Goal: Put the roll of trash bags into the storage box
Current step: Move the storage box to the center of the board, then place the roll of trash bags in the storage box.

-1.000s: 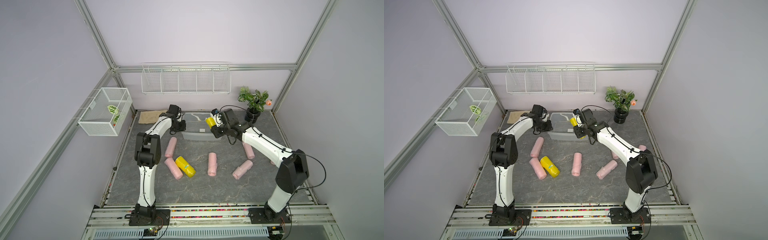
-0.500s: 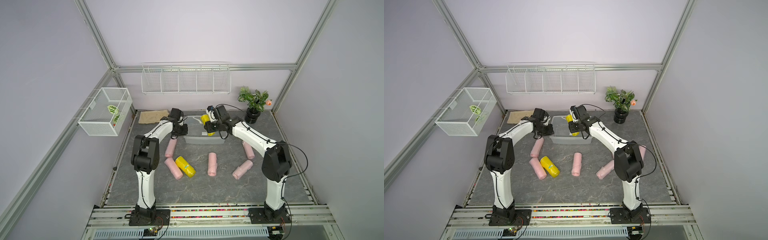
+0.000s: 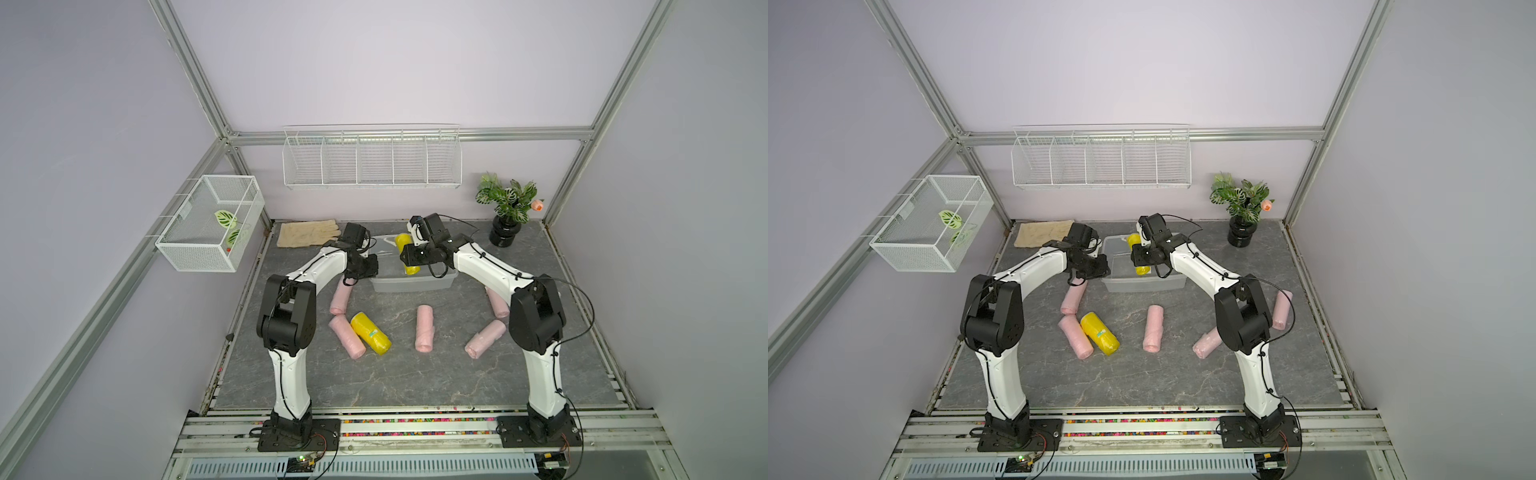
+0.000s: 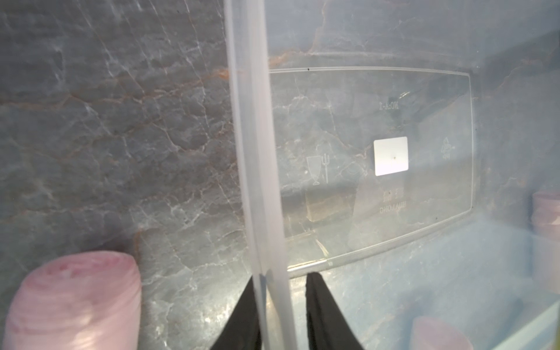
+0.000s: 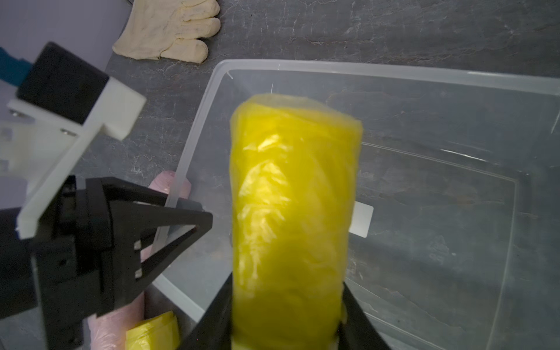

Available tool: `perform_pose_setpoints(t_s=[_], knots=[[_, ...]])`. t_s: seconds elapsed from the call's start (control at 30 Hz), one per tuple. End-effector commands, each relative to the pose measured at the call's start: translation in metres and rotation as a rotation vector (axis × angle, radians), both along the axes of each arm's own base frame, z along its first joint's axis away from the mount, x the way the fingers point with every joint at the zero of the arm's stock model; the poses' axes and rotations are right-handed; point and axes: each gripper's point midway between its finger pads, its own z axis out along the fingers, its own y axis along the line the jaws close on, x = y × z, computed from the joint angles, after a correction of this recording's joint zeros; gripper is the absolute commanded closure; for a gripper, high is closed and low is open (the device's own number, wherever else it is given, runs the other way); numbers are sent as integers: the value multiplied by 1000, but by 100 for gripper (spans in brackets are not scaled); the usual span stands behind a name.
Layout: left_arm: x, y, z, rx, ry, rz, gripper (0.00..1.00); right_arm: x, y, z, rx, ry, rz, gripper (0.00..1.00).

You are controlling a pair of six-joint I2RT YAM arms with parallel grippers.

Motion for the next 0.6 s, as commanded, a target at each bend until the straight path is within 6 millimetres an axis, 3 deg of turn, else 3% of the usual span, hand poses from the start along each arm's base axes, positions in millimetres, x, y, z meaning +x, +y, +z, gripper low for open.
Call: perform_pose_setpoints(t_s=[0.0, 0.17, 0.27, 0.4, 0.57], knots=[[-4, 0, 12, -20, -23, 22, 71, 5, 16, 4, 48, -17, -15, 59], [-13, 1, 12, -27, -29, 33, 68, 12, 18, -13, 49, 8, -47, 59], [-16, 1, 15, -35, -36, 32, 60, 14, 22, -20, 54, 21, -53, 59], [-15, -1, 32, -58, -69, 31, 45, 16, 28, -28, 53, 39, -51, 59], [-11, 2, 61, -69, -130, 52, 38, 17, 39, -37, 68, 63, -52, 59]])
